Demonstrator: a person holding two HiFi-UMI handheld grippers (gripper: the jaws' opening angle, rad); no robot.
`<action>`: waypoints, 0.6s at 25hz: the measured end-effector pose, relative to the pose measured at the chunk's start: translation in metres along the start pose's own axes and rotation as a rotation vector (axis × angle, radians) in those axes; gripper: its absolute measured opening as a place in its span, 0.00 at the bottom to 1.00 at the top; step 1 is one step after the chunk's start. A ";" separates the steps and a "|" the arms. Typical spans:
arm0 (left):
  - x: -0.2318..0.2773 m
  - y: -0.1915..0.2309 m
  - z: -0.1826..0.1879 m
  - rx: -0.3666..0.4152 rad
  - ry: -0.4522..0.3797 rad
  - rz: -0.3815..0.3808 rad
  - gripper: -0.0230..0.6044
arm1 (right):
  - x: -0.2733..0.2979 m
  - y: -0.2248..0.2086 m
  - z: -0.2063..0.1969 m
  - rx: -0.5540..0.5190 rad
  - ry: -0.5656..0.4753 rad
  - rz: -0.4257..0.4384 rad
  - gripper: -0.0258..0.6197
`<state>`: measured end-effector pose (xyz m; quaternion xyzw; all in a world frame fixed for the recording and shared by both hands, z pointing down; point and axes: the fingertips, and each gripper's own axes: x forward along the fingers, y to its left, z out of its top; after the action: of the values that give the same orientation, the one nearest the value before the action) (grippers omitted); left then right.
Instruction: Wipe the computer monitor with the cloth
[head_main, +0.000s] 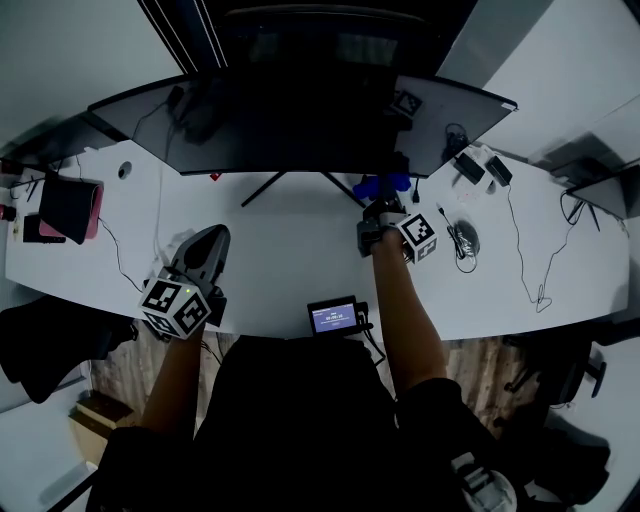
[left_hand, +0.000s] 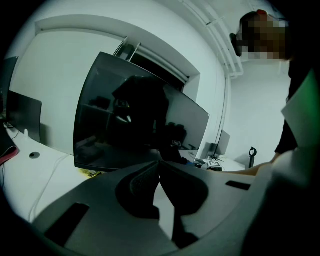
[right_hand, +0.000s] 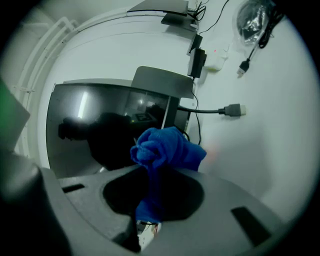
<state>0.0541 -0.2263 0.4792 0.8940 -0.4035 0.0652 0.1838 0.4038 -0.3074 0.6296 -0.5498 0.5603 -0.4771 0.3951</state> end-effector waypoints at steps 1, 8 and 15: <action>-0.002 0.005 0.000 -0.002 0.002 0.000 0.03 | 0.002 0.001 -0.004 0.001 0.000 -0.002 0.14; -0.018 0.035 0.001 -0.012 0.006 -0.001 0.03 | 0.011 0.005 -0.029 -0.010 -0.011 -0.015 0.14; -0.039 0.069 0.007 -0.023 -0.020 0.015 0.03 | 0.022 0.013 -0.067 -0.025 0.013 -0.032 0.14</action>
<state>-0.0234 -0.2441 0.4814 0.8894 -0.4127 0.0528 0.1895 0.3342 -0.3233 0.6343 -0.5605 0.5601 -0.4796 0.3769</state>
